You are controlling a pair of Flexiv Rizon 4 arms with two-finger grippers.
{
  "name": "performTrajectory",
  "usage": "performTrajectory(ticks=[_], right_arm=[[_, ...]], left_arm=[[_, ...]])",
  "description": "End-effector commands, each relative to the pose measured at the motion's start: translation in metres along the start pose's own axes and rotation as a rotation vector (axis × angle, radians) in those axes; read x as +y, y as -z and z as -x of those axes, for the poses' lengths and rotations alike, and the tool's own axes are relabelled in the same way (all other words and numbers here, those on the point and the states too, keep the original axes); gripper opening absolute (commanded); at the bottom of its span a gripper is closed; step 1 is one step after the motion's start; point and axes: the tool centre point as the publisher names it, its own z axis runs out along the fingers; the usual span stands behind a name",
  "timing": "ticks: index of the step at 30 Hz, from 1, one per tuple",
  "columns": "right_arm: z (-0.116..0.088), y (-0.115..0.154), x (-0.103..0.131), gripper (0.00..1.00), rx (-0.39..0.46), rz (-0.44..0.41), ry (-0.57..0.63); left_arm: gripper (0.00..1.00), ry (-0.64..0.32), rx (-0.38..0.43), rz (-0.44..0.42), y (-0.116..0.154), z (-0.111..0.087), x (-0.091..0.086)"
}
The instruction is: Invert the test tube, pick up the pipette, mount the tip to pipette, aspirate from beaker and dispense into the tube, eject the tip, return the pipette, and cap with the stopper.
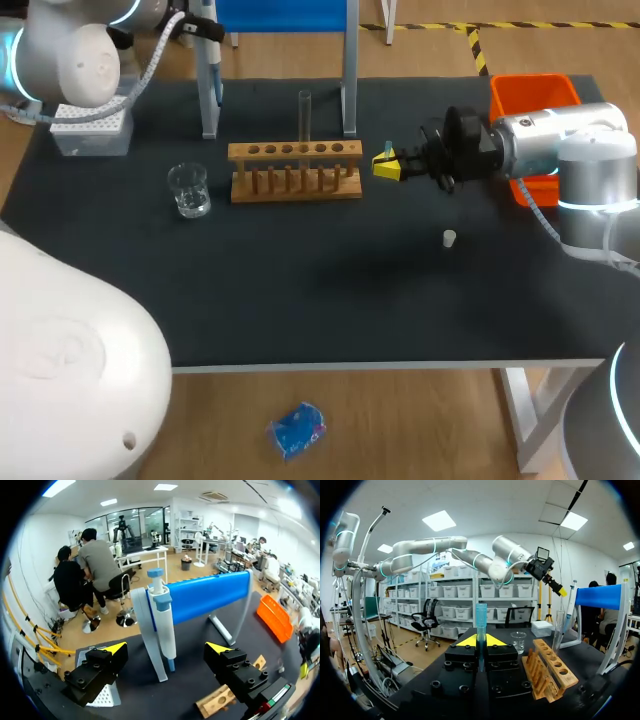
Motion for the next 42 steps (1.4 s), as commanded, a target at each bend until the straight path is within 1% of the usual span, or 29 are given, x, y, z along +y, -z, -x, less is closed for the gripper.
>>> performTrajectory(ticks=[1,6,9,13,18,25,30,34,37,42], right_arm=[[0.000,0.001,0.000,0.00,0.002,0.000,0.000],[0.000,0.001,0.000,0.00,0.002,0.000,0.000],[0.000,0.001,0.000,0.00,0.002,0.000,0.000],[0.000,0.001,0.000,0.00,0.002,0.000,0.000],[0.000,0.001,0.000,0.00,0.002,0.000,0.000],[0.000,0.001,0.000,0.00,0.002,0.000,0.000],[0.000,0.001,0.000,0.00,0.002,0.000,0.000],[0.000,0.001,0.000,0.00,0.002,0.000,0.000],[0.000,0.001,0.000,0.00,0.002,0.000,0.000],[0.000,0.001,0.000,0.00,0.002,0.000,0.000]], left_arm=[[1.00,0.025,-0.089,0.004,-0.009,0.000,-0.007],[1.00,0.050,-0.114,0.004,-0.015,0.004,-0.014],[1.00,0.062,-0.122,0.002,-0.017,0.001,-0.018],[1.00,0.092,-0.159,0.014,-0.020,-0.004,-0.021],[1.00,0.112,-0.201,0.027,-0.021,-0.014,-0.021],[1.00,0.166,-0.263,0.035,-0.024,-0.017,-0.018],[1.00,0.217,-0.305,0.044,-0.027,-0.015,-0.017],[1.00,0.233,-0.321,0.040,-0.030,-0.014,-0.018],[1.00,0.256,-0.333,0.040,-0.033,-0.010,-0.018],[1.00,0.268,-0.349,0.034,-0.036,-0.005,-0.021]])
